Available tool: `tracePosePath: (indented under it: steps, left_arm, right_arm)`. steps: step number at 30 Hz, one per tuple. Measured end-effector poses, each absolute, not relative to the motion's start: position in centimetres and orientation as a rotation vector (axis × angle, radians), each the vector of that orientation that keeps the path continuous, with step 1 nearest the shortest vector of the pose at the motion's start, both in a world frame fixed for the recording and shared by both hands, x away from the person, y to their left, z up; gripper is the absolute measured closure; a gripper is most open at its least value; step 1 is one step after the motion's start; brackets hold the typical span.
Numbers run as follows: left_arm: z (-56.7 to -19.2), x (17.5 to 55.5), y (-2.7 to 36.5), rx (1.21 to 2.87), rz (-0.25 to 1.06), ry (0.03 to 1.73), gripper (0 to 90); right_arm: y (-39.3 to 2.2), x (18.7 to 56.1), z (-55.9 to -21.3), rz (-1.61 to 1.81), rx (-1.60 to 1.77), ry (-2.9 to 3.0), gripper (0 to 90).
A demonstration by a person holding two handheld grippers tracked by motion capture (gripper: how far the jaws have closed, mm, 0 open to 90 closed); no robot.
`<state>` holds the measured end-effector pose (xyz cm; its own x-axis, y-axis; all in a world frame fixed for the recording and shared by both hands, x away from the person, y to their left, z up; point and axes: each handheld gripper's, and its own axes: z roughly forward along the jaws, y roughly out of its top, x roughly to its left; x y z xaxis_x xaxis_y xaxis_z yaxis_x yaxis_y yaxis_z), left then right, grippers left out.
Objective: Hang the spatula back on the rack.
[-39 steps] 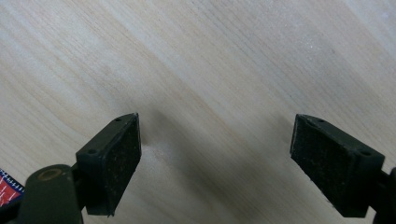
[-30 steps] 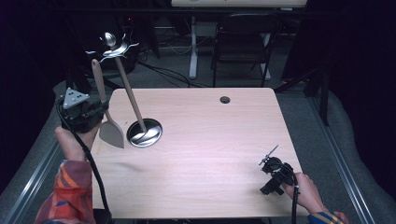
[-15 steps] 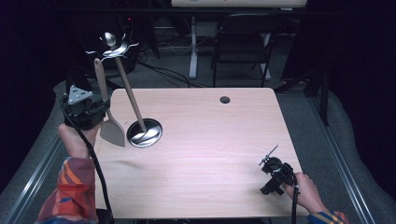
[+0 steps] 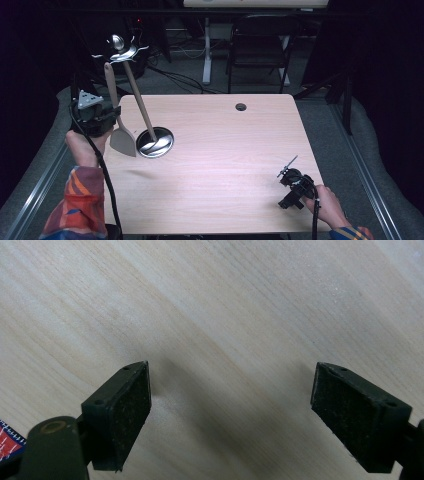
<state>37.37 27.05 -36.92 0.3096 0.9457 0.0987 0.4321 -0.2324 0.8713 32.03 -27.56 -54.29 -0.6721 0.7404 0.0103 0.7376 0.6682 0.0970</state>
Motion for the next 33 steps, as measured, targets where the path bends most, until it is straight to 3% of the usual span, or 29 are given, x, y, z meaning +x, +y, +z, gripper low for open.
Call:
tracePosePath:
  steps: [33]
  left_arm:
    - [-37.13, 37.89, 27.08, 1.829, 0.766, 1.164, 75.8]
  right_arm:
    - [-27.41, 31.86, -54.7, 0.203, 1.293, 2.831, 16.0]
